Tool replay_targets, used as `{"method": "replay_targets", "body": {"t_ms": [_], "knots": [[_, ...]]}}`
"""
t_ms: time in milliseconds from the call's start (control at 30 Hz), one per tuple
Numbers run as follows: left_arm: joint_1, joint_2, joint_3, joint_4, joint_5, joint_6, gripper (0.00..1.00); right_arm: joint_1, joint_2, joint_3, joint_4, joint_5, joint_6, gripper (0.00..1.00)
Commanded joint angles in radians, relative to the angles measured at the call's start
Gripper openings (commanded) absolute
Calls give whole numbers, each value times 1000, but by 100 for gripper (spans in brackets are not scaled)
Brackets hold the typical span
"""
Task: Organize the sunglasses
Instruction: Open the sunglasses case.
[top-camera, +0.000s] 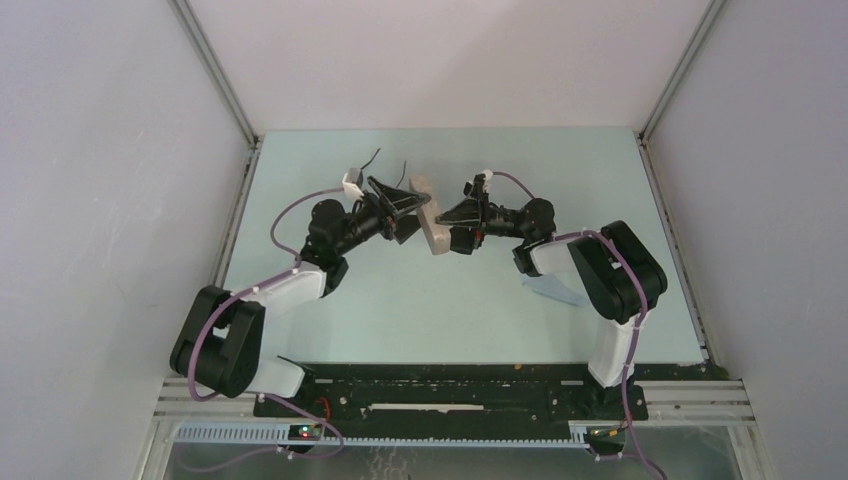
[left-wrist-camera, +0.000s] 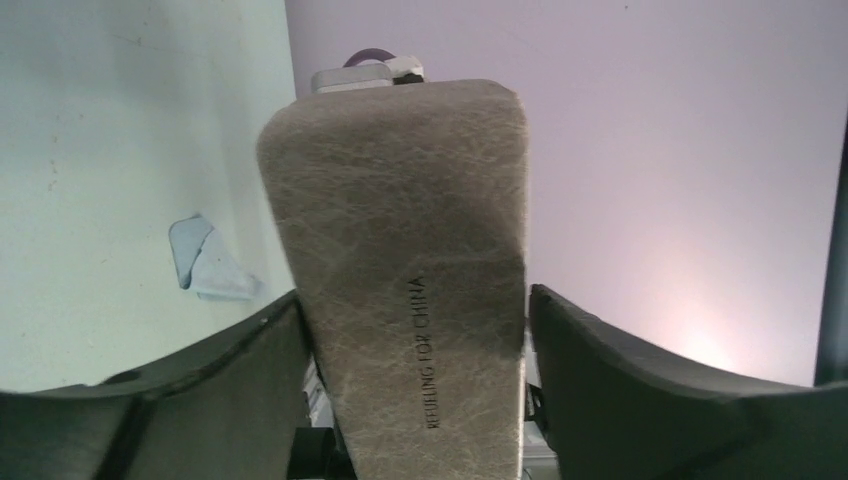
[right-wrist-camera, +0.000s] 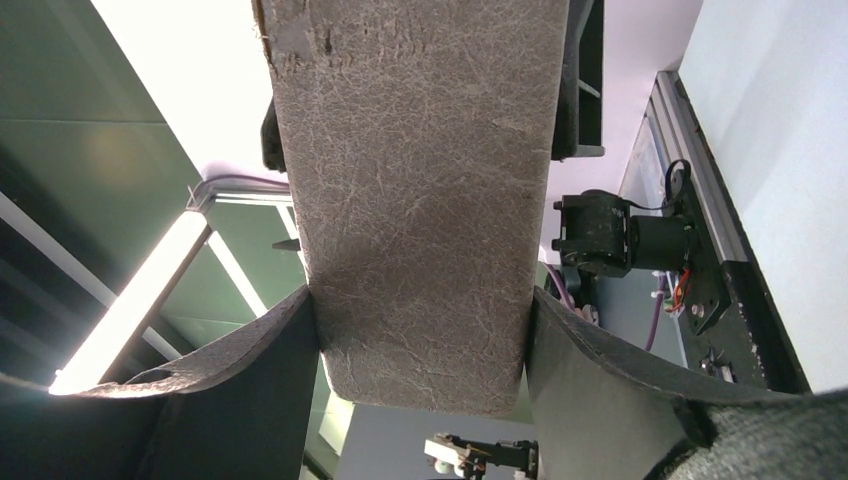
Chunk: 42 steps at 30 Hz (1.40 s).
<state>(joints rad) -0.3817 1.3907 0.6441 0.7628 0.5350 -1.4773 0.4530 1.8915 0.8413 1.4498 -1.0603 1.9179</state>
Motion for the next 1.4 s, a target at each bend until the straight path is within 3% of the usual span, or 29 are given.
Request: {"method": "replay_targets", "body": {"t_ms": [0, 200, 433, 800, 1033, 1367], "knots": [[5, 2, 59, 76, 13, -17, 74, 10, -18, 36, 67, -5, 9, 21], [6, -2, 52, 80, 13, -10, 49, 7, -13, 35, 67, 9, 32, 18], [38, 5, 72, 144, 66, 12, 1, -4, -20, 35, 69, 86, 156, 17], [56, 42, 39, 317, 147, 81, 0, 7, 21, -11, 69, 239, 464, 17], [63, 69, -18, 509, 177, 37, 0, 26, 49, -52, 70, 259, 510, 19], [66, 23, -104, 466, 182, 90, 0, 7, 50, -84, 69, 244, 479, 41]]}}
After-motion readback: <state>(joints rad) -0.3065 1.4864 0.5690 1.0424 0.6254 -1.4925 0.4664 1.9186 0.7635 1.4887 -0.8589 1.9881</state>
